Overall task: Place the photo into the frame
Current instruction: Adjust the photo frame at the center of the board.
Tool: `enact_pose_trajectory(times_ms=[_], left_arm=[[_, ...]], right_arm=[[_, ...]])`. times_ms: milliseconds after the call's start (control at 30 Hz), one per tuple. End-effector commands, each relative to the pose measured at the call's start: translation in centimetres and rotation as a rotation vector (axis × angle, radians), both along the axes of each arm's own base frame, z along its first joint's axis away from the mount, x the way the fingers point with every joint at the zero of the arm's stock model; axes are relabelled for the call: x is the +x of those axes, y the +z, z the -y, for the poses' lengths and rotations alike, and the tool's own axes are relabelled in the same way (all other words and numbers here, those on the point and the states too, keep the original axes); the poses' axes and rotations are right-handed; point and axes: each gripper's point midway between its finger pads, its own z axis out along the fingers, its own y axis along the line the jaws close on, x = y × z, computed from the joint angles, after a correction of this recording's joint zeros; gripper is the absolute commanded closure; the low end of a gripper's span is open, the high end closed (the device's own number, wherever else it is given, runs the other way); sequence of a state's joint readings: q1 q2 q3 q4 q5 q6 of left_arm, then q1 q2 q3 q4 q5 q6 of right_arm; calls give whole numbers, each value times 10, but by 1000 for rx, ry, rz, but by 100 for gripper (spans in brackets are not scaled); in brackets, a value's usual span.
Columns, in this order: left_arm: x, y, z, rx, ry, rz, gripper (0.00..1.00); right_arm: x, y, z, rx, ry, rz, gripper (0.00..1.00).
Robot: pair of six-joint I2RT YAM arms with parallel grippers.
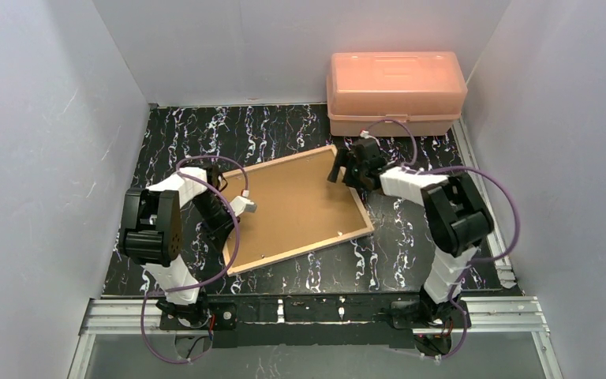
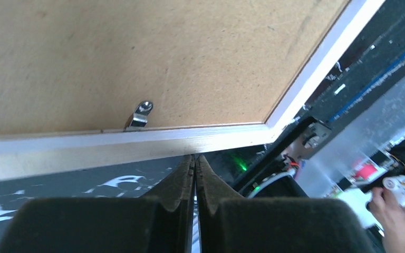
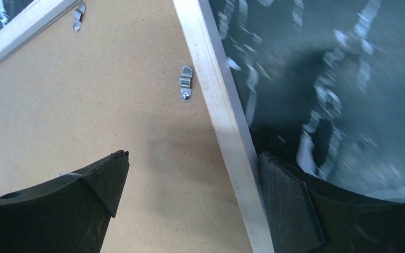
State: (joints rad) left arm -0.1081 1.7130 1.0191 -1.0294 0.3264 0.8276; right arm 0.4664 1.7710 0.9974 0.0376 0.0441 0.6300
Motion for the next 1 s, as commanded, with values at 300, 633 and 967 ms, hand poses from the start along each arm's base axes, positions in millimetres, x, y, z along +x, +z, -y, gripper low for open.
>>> enact_pose_trajectory(times_ms=[300, 633, 967], left_arm=[[-7, 43, 28, -136, 8, -86, 94], [126, 92, -13, -120, 215, 138, 87], [234, 58, -167, 308, 580, 419, 92]], right_arm=[[43, 49, -106, 19, 226, 132, 1], [-30, 89, -40, -6, 154, 104, 1], [-172, 59, -40, 305, 232, -175, 1]])
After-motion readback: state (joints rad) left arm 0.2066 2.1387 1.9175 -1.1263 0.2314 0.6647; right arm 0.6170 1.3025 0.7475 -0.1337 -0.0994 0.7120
